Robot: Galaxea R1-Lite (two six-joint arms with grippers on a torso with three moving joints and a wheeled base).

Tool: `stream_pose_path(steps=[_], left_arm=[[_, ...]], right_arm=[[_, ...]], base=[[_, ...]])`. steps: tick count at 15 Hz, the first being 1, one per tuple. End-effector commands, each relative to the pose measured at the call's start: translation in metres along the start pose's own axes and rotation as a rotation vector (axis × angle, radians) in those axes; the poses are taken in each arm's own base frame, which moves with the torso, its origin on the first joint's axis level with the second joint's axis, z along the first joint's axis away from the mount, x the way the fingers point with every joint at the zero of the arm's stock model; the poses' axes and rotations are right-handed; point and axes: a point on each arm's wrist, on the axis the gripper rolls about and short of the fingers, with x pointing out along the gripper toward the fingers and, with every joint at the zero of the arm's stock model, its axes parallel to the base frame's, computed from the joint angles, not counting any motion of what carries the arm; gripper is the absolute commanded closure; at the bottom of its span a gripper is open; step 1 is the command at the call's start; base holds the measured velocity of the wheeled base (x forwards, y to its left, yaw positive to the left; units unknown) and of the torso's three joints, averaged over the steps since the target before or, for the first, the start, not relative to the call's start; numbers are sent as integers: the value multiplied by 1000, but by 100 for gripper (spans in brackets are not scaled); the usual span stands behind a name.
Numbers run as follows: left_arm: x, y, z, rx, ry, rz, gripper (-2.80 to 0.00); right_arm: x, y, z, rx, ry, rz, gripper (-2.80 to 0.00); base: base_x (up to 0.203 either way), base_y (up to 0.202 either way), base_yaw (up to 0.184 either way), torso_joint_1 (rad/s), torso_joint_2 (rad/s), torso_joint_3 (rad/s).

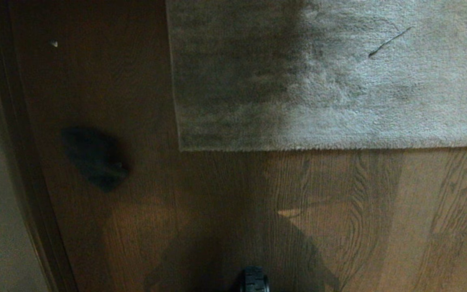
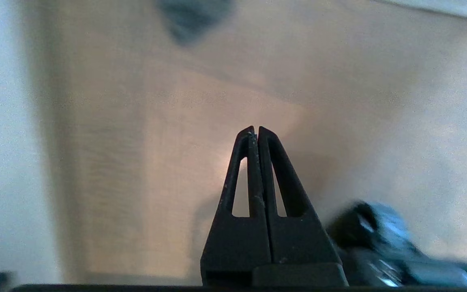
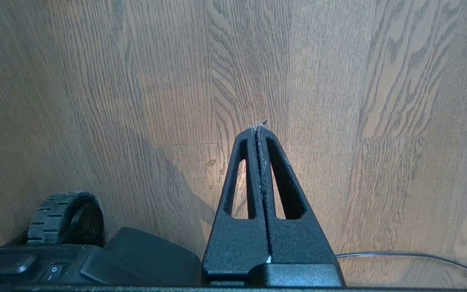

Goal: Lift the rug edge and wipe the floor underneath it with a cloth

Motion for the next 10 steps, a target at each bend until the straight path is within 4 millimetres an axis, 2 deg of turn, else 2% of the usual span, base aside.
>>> stream_pose_path(steps=[1, 4, 10], left_arm=[[-1, 0, -1, 16, -26, 11, 0], [1, 1, -4, 175, -36, -4, 0], [1, 1, -4, 191, -33, -14, 0]], right_arm=[[0, 0, 0, 0, 1, 1, 0], [0, 0, 0, 0, 1, 0, 0], [0, 0, 0, 0, 1, 0, 0]], base=[[0, 0, 0, 0, 0, 0], [0, 0, 0, 0, 0, 0], [0, 0, 0, 0, 0, 0]])
